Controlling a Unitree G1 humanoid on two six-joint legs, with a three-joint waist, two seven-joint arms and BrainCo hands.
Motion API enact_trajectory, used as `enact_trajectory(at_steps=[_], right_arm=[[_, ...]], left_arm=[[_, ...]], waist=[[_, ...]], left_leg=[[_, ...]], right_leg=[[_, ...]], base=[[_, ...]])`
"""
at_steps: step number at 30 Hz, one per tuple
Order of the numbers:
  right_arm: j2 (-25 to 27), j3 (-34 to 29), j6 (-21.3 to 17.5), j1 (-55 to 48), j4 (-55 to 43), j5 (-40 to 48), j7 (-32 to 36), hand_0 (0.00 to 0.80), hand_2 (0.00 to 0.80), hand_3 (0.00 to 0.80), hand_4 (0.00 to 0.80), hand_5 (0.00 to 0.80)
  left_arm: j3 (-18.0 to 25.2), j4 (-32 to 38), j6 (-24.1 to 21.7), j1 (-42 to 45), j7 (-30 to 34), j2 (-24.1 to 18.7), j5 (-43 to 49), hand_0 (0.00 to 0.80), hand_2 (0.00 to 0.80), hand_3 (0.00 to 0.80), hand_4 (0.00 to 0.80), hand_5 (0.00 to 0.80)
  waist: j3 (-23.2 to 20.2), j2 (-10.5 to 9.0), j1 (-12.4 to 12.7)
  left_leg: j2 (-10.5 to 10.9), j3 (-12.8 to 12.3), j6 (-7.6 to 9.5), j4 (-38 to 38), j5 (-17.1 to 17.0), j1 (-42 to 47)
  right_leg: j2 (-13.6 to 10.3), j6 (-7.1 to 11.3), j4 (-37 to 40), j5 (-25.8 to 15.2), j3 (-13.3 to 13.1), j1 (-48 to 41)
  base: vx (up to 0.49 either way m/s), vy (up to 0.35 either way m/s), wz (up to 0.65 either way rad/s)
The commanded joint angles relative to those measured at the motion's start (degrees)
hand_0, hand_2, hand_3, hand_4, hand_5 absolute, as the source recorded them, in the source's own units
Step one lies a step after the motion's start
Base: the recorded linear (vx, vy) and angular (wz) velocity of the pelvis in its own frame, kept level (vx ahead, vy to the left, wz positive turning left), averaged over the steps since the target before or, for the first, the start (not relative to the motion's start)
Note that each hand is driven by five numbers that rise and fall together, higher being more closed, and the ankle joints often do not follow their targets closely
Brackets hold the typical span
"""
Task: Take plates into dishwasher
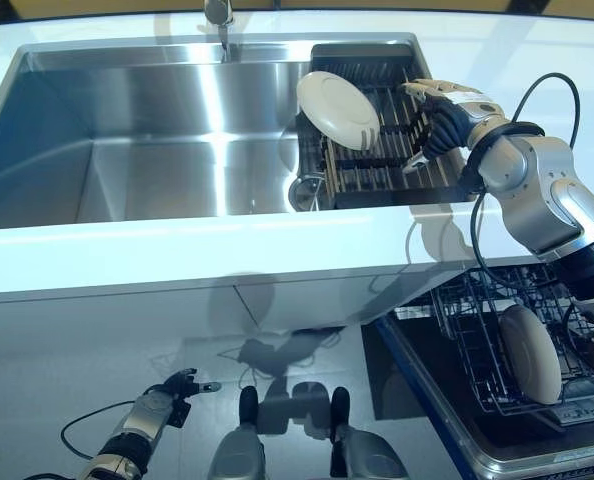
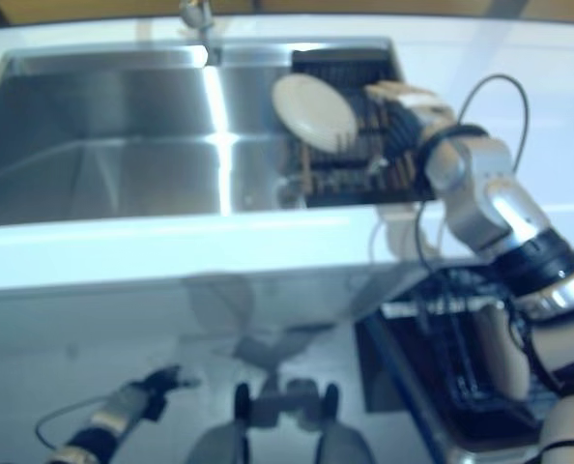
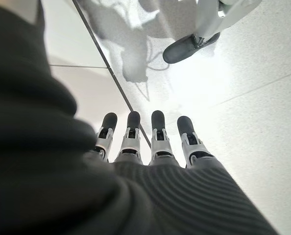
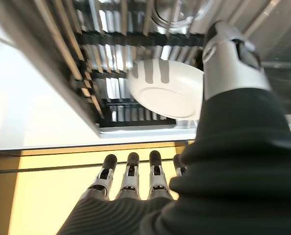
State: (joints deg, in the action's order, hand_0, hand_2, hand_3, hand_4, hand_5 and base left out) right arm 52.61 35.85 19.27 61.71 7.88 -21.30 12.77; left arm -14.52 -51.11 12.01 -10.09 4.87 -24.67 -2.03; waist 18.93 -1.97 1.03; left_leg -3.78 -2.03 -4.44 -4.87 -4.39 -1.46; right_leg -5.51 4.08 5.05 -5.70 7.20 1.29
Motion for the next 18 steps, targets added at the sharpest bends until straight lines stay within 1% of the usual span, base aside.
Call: enact_trajectory(at_steps=[1,5,9,12,15,18], right_arm=[[1.3,2.8,0.7,9.3,1.2,-2.9,-2.8,0.0,0.0,0.0,0.0,0.0],[1.3,4.1,1.2,11.4,2.2,-2.1,-3.5,0.0,0.0,0.0,0.0,0.0],[1.3,5.0,1.1,12.2,2.5,-2.2,-3.2,0.0,0.0,0.0,0.0,0.0],[1.2,4.9,0.6,11.1,2.4,-3.0,-3.7,0.0,0.0,0.0,0.0,0.0],[1.2,4.8,1.0,10.5,2.4,-4.0,-3.5,0.0,0.0,0.0,0.0,0.0],[1.4,5.5,0.8,10.6,3.8,-4.6,-4.5,0.0,0.0,0.0,0.0,0.0]], left_arm=[[-2.3,-2.2,-0.5,-2.7,-1.5,-0.3,-2.2,0.0,0.0,0.0,0.0,0.0],[-2.2,-2.0,-0.7,-2.6,-2.0,-0.9,-2.6,0.0,0.0,0.0,0.0,0.0],[-1.9,-1.4,-1.5,-2.7,-3.9,-0.7,-3.5,0.0,0.0,0.0,0.0,0.0],[-0.9,-0.1,-3.0,-2.7,-6.0,-0.8,-5.2,0.0,0.0,0.0,0.0,0.0],[-0.4,1.0,-2.5,-3.3,-7.5,-1.0,-5.5,0.0,0.0,0.0,0.0,0.0],[-0.2,0.7,-1.4,-4.0,-8.1,-2.1,-6.9,0.0,0.0,0.0,0.0,0.0]], waist=[[-1.1,-1.44,2.3],[-0.9,-1.97,2.9],[-0.6,-2.27,3.2],[0.1,-2.41,3.6],[0.8,-2.47,3.7],[2.2,-2.24,3.8]], left_leg=[[1.3,0.1,1.29,-0.1,1.9,1.2],[1.5,0.5,1.23,-0.1,1.7,0.6],[1.5,0.8,1.24,-0.1,1.6,0.2],[1.5,1.0,1.21,-0.1,1.5,-0.2],[1.4,1.1,1.23,-0.1,1.3,-0.8],[1.3,1.1,1.17,-0.1,0.9,-2.1]], right_leg=[[-1.6,3.91,0.0,0.1,-0.8,-0.4],[-1.6,3.96,0.0,0.0,-0.5,0.0],[-1.5,3.95,0.0,-0.1,-0.3,0.3],[-1.5,3.86,0.0,-0.2,-0.1,0.5],[-1.4,3.84,0.0,-0.4,0.0,1.1],[-1.4,3.94,0.0,-0.8,0.1,2.3]], base=[[-0.011,0.003,0.14],[-0.003,-0.003,0.04],[0.0,-0.004,0.05],[0.024,-0.013,0.06],[0.006,-0.033,0.05],[-0.027,-0.03,0.07]])
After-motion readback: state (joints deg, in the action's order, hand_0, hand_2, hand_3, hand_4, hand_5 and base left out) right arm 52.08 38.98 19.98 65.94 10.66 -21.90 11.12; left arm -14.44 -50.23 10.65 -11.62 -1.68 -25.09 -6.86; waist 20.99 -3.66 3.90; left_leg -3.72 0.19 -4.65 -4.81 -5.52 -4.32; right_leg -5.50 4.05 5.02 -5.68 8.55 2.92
